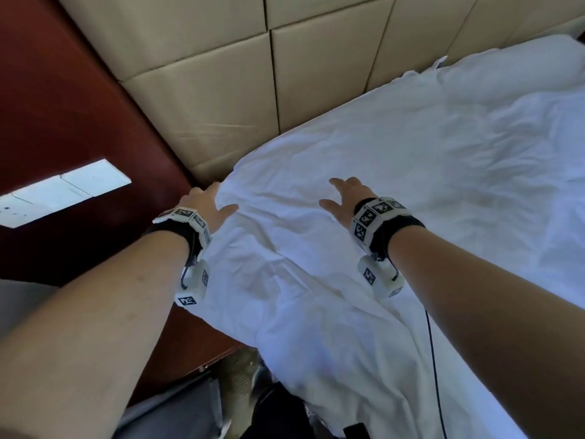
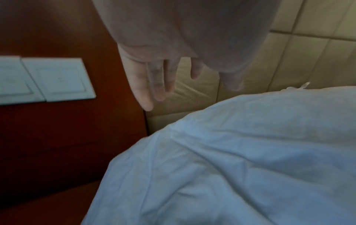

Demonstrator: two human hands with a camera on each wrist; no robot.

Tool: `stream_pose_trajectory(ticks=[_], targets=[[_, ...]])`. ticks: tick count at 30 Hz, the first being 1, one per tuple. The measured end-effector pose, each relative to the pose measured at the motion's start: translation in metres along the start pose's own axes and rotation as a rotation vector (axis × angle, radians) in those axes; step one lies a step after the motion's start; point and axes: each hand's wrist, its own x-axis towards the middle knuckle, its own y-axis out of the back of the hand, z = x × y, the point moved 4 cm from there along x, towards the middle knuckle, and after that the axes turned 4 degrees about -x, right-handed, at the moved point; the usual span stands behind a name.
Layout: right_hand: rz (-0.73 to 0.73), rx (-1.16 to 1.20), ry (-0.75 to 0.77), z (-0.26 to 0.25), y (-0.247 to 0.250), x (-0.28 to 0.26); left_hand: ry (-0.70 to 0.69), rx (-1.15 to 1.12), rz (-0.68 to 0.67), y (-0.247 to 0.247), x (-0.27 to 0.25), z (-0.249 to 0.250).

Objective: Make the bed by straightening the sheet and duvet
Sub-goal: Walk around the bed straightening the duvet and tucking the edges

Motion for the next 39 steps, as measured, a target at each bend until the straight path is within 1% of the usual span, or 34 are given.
stream_pose_trajectory(ticks=[3,5,8,10,12,15,19,23,27,29,30,32,35,37,39], targets=[[-0.057,-0.042,0.060,-0.034,-0.041,0.026,0.097,-0.017,-0.050,-0.034,0.021,-0.029],[-0.070,-0.079,0.087,-0.055,-0.062,0.050,0.151,-0.052,-0.081,-0.058,0.039,-0.052],[-0.021,-0.158,0.106,-0.088,-0.076,0.097,0.235,-0.150,-0.084,-0.087,0.067,-0.088],[0.014,-0.206,0.115,-0.109,-0.082,0.129,0.284,-0.254,-0.101,-0.105,0.086,-0.106],[0.024,-0.259,0.133,-0.127,-0.090,0.160,0.302,-0.364,-0.103,-0.119,0.103,-0.117],[0.018,-0.341,0.125,-0.136,-0.097,0.199,0.263,-0.487,-0.130,-0.134,0.124,-0.118],[0.019,-0.430,0.039,-0.118,-0.097,0.230,0.183,-0.597,-0.149,-0.146,0.139,-0.101],[-0.020,-0.485,-0.056,-0.097,-0.085,0.233,0.057,-0.695,-0.168,-0.143,0.143,-0.063],[-0.088,-0.324,-0.137,-0.074,-0.061,0.219,-0.044,-0.706,-0.177,-0.120,0.149,-0.010],[-0.115,-0.273,-0.216,-0.058,-0.039,0.212,-0.118,-0.729,-0.180,-0.105,0.151,0.016],[-0.102,-0.242,-0.253,-0.052,-0.024,0.206,-0.151,-0.742,-0.170,-0.097,0.152,0.028],[-0.027,-0.143,-0.303,-0.043,0.011,0.191,-0.187,-0.775,-0.136,-0.077,0.152,0.051],[0.134,-0.049,-0.306,-0.045,0.061,0.170,-0.202,-0.887,-0.120,-0.050,0.147,0.080],[0.233,-0.040,-0.273,-0.058,0.086,0.163,-0.214,-0.975,-0.066,-0.032,0.146,0.085],[0.304,-0.029,-0.231,-0.077,0.093,0.164,-0.169,-1.019,-0.012,-0.034,0.154,0.067]])
